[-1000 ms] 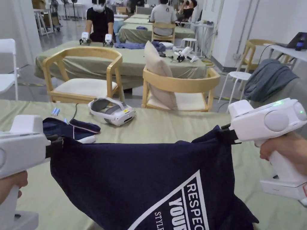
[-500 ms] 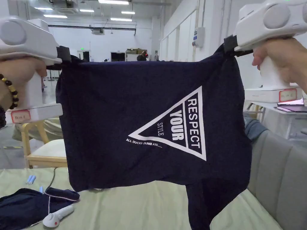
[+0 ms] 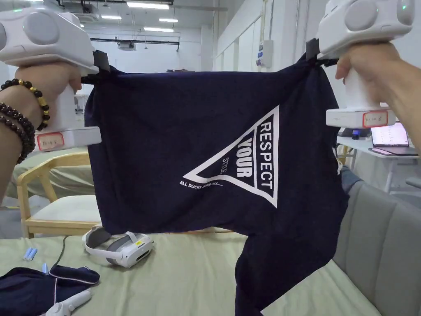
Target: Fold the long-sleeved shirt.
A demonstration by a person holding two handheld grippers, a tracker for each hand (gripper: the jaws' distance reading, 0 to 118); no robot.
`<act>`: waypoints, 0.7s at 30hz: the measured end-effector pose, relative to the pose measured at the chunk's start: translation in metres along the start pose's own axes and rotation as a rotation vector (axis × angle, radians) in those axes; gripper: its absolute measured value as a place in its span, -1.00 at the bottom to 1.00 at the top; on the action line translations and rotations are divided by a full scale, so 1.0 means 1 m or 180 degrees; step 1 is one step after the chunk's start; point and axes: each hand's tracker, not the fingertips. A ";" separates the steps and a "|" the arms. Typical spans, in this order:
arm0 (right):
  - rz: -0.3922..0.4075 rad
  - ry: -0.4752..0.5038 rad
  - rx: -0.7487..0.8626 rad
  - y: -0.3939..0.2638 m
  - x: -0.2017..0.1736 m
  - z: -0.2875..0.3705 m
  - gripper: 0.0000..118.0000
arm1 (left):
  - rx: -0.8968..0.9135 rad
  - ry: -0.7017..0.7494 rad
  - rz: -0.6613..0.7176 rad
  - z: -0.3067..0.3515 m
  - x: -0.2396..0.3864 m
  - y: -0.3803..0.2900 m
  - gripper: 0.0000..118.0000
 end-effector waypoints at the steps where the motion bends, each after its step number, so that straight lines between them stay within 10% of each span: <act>1: -0.0036 0.0054 -0.0092 -0.018 -0.002 -0.006 -0.93 | -0.0104 0.0023 -0.0004 -0.005 -0.004 -0.016 -0.84; 12: -0.0196 0.0281 -0.0994 -0.224 -0.040 -0.062 -0.93 | -0.0942 0.0190 0.0178 -0.060 -0.059 -0.189 -0.84; 21: -0.0135 0.0552 -0.1023 -0.275 -0.034 -0.005 -0.93 | -0.0923 0.0072 0.0036 0.014 -0.062 -0.245 -0.84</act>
